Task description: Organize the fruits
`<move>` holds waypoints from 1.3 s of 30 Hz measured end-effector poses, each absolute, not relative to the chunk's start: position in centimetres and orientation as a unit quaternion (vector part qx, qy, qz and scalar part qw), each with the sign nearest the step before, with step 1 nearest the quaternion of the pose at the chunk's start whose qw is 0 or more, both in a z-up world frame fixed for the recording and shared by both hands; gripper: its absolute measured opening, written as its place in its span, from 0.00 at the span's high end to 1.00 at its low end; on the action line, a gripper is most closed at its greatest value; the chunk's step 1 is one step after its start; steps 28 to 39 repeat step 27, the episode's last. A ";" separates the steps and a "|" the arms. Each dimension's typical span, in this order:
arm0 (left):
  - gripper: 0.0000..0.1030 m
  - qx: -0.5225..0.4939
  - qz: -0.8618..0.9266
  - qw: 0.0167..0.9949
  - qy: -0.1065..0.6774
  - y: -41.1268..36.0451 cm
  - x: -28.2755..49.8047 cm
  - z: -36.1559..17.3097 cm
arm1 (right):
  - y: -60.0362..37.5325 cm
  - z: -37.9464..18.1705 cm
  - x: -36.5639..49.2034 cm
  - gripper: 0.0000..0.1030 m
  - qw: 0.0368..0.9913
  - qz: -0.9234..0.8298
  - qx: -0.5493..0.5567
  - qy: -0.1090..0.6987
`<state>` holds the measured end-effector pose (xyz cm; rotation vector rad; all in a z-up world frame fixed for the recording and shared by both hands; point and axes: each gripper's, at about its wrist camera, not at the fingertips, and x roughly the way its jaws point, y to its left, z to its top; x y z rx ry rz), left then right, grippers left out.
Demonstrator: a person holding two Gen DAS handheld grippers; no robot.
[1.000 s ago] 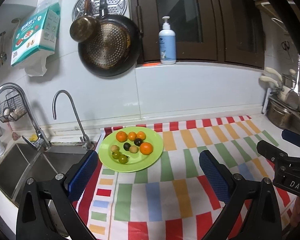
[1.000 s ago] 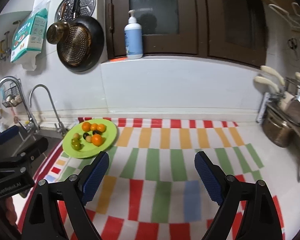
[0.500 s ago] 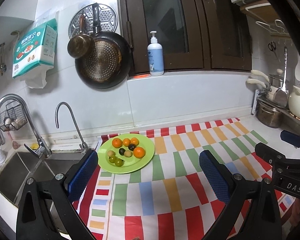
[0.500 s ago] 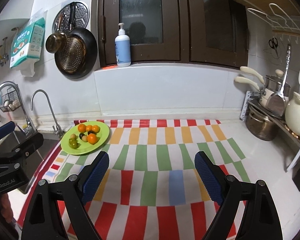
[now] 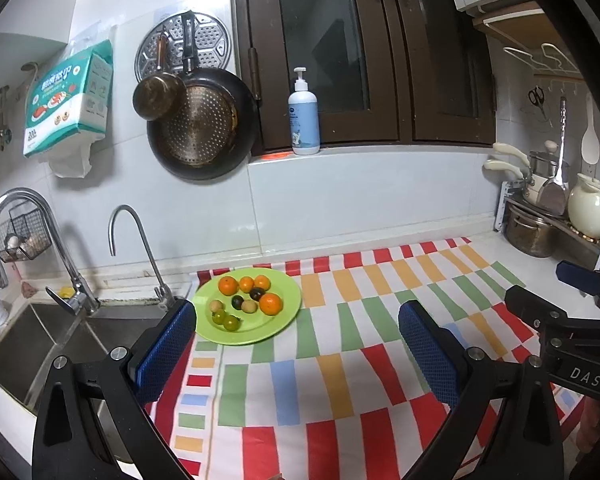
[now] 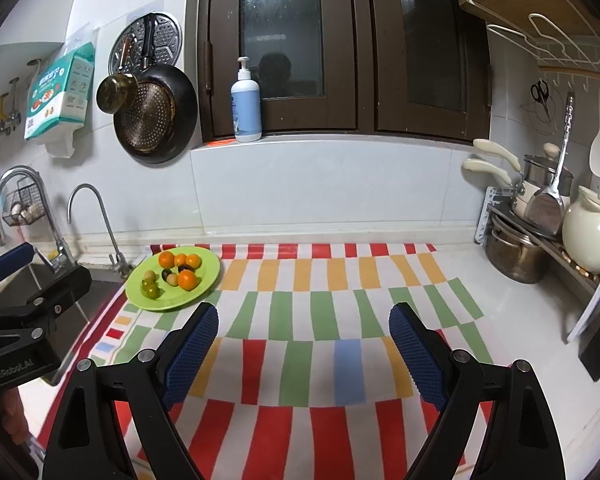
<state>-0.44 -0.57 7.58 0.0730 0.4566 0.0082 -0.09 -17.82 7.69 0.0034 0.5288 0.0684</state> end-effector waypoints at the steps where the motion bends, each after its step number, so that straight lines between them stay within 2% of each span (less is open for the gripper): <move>1: 0.00 0.036 0.003 0.973 0.227 -0.6 -0.5 7.6 | -17.8 7.7 -0.2 0.15 0.965 0.034 0.001 0.261; 39: 0.00 0.042 0.003 0.972 0.233 -1.0 -0.6 6.8 | -18.4 7.1 -0.2 0.15 0.961 0.039 -0.001 0.272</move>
